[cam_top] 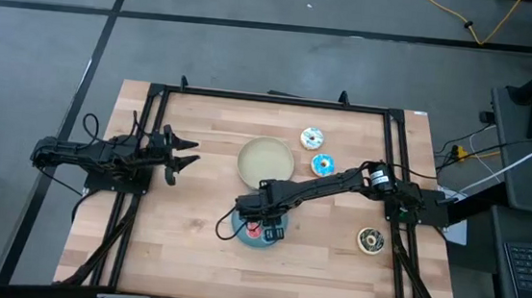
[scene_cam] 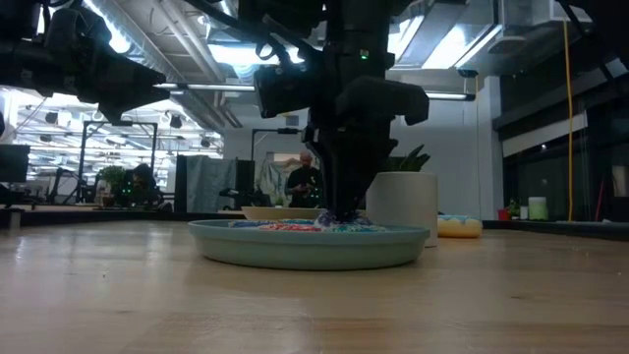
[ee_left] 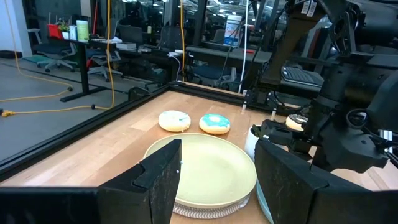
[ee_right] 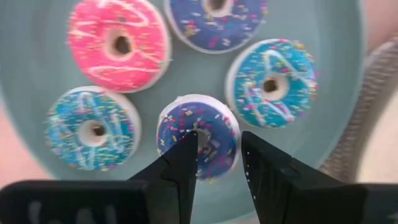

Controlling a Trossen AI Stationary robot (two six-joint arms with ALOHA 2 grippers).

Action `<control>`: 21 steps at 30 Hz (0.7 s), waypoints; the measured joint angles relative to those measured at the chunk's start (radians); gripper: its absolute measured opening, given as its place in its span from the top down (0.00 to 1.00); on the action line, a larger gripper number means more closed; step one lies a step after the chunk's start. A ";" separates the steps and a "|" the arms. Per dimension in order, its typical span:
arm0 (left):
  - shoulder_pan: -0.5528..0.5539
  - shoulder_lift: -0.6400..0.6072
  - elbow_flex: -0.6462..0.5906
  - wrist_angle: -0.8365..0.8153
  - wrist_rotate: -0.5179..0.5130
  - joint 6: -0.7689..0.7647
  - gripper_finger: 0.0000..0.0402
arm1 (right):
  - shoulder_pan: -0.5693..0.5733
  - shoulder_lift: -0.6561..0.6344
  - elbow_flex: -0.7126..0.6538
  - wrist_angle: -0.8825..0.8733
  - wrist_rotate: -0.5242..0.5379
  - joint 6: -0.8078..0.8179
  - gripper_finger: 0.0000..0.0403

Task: Pick & Place donuts
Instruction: Put the small dark blue donut on the blue plate, then adjust the small donuts on the blue plate

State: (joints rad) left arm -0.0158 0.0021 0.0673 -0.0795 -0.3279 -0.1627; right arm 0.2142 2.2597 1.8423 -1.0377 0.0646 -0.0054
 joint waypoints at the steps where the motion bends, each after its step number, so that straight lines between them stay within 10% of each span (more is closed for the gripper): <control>1: 0.000 0.000 0.000 0.000 0.000 0.000 0.51 | 0.000 0.000 0.000 0.000 0.015 0.002 0.69; 21: 0.000 0.000 0.000 0.000 0.000 0.000 0.51 | 0.005 0.000 0.053 -0.054 0.073 0.107 0.69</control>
State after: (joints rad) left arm -0.0158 0.0021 0.0669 -0.0795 -0.3279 -0.1627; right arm 0.2197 2.2593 1.8951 -1.0917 0.1371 0.1018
